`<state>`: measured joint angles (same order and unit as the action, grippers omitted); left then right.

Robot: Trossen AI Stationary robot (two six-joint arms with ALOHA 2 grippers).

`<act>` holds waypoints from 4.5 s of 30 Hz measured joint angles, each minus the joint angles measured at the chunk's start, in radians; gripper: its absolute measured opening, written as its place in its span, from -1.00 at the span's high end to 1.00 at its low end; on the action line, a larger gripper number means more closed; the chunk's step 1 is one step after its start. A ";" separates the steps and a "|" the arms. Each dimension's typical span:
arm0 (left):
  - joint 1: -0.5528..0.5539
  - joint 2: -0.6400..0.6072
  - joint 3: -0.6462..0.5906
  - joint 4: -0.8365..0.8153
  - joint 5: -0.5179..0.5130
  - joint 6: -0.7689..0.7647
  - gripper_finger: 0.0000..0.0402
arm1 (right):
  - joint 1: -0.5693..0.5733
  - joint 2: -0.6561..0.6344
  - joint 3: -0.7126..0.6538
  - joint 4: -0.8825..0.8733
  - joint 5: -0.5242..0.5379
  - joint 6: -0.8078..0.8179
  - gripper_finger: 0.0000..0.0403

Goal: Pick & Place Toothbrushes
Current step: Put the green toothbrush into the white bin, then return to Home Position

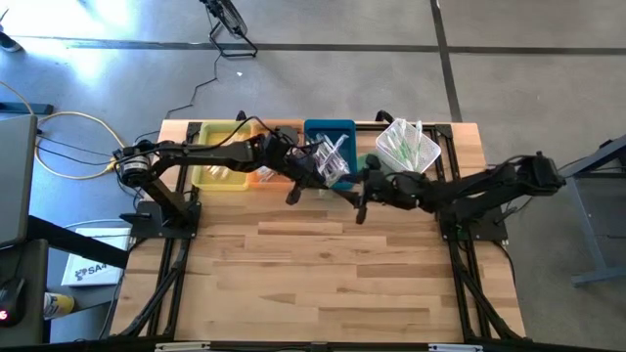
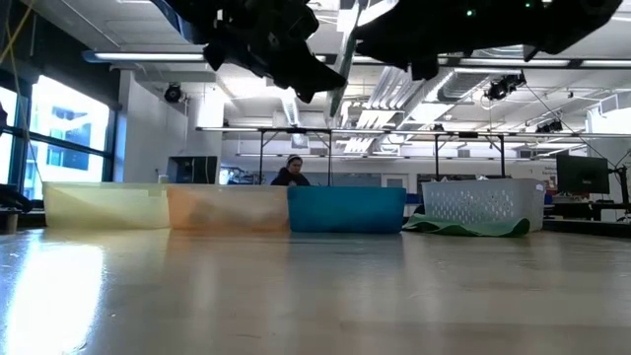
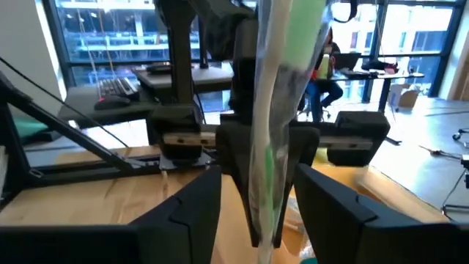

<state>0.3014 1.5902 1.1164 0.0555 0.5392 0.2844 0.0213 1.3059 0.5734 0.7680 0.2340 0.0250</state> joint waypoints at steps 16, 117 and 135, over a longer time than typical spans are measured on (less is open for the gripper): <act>-0.001 0.000 0.000 -0.003 0.000 0.008 0.89 | -0.004 0.066 0.075 -0.001 -0.020 -0.004 0.62; 0.006 -0.251 -0.281 0.099 -0.063 0.279 0.01 | -0.614 -0.367 0.050 -1.339 0.305 0.374 0.90; 0.006 -0.251 -0.281 0.099 -0.062 0.269 0.01 | -0.626 -0.370 0.045 -1.141 0.239 0.284 0.39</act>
<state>0.3077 1.3388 0.8356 0.1542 0.4774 0.5529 -0.6044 0.9363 0.6186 -0.3732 0.4730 0.3093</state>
